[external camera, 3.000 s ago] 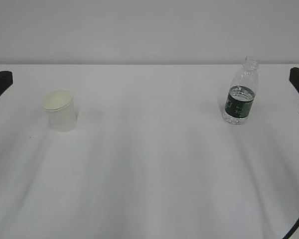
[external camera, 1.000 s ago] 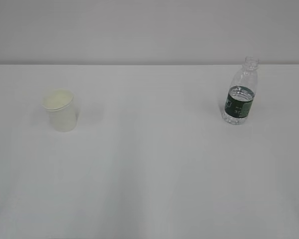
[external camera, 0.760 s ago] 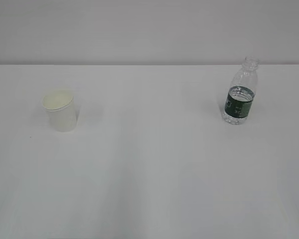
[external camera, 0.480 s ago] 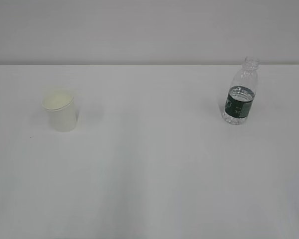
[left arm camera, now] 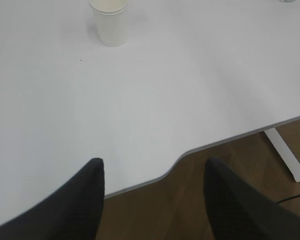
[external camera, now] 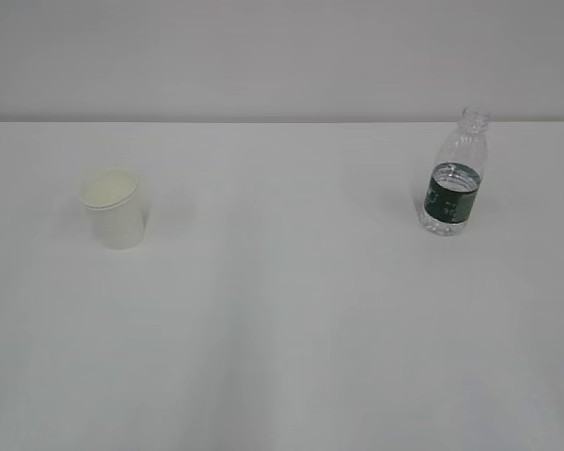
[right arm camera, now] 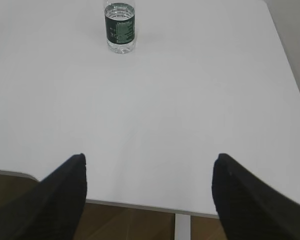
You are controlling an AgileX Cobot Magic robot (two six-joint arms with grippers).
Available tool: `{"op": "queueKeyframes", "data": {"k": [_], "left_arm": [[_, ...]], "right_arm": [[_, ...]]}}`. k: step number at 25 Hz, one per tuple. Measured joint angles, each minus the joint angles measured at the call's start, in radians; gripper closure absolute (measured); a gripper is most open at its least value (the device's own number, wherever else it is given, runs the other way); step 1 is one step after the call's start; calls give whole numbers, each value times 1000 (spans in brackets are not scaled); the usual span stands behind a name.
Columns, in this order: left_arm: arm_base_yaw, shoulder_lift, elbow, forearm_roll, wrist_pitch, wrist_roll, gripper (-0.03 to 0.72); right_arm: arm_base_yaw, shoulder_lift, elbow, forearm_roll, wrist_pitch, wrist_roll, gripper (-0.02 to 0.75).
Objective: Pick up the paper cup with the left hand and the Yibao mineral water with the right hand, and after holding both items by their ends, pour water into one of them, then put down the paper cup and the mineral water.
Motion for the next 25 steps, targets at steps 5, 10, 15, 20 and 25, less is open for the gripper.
{"op": "queueKeyframes", "data": {"k": [5, 10, 15, 20, 25], "left_arm": [[0, 0, 0, 2, 0, 1, 249], [0, 0, 0, 2, 0, 1, 249], [0, 0, 0, 2, 0, 1, 249], [0, 0, 0, 2, 0, 1, 249], [0, 0, 0, 2, 0, 1, 250]], "right_arm": [[0, 0, 2, 0, -3, 0, 147], [0, 0, 2, 0, -5, 0, 147], [0, 0, 2, 0, -7, -1, 147], [0, 0, 2, 0, -8, -1, 147], [0, 0, 2, 0, -9, -1, 147]]}}
